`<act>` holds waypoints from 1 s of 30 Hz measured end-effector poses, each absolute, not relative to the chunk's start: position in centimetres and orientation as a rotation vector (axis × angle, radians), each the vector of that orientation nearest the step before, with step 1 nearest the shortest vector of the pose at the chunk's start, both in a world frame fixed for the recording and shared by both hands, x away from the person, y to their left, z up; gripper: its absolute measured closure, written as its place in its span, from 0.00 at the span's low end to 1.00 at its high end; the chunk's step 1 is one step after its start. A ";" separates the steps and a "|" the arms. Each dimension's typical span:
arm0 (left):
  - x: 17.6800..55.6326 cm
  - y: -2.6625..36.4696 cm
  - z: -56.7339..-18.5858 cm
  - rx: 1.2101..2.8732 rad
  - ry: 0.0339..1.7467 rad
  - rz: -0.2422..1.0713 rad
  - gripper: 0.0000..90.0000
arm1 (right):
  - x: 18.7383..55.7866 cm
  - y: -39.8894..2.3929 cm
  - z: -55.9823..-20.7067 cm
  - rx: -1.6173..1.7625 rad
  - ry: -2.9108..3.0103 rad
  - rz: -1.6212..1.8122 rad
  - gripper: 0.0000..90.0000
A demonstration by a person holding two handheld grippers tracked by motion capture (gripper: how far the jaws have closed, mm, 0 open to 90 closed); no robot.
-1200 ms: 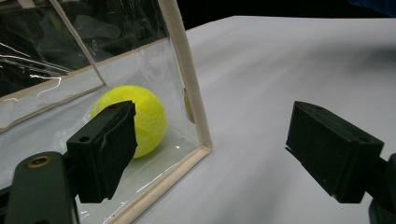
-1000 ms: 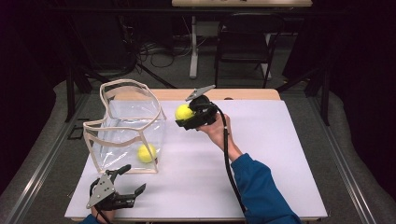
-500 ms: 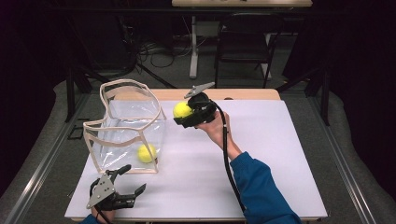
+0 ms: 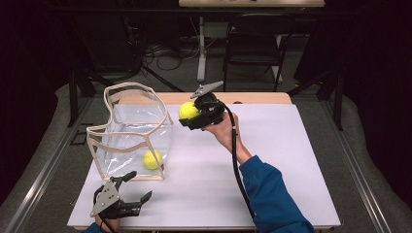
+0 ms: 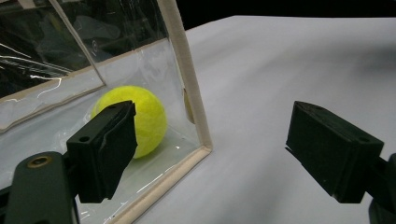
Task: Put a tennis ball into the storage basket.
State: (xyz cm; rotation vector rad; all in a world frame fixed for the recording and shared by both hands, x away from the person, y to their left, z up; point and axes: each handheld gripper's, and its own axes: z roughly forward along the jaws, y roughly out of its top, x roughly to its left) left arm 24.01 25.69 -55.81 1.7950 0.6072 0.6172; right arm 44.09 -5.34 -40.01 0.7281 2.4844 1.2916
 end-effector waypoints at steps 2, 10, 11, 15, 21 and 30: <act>24.0 25.7 -55.8 1.796 0.605 0.618 0.18 | 44.1 -5.3 -39.9 0.724 2.484 1.293 0.29; 24.1 25.7 -55.8 1.794 0.606 0.618 0.18 | 44.0 -5.4 -39.3 0.717 2.467 1.302 0.29; 24.1 25.7 -55.8 1.795 0.606 0.618 0.18 | 44.0 -5.3 -39.2 0.718 2.467 1.305 0.29; 24.1 25.7 -55.8 1.794 0.607 0.620 0.18 | 43.8 -5.4 -38.8 0.703 2.459 1.311 0.29; 24.1 25.7 -55.8 1.794 0.607 0.619 0.18 | 43.7 -5.2 -38.4 0.695 2.460 1.312 0.29; 24.0 25.7 -55.8 1.792 0.609 0.618 0.18 | 43.5 -5.0 -37.7 0.677 2.453 1.314 0.29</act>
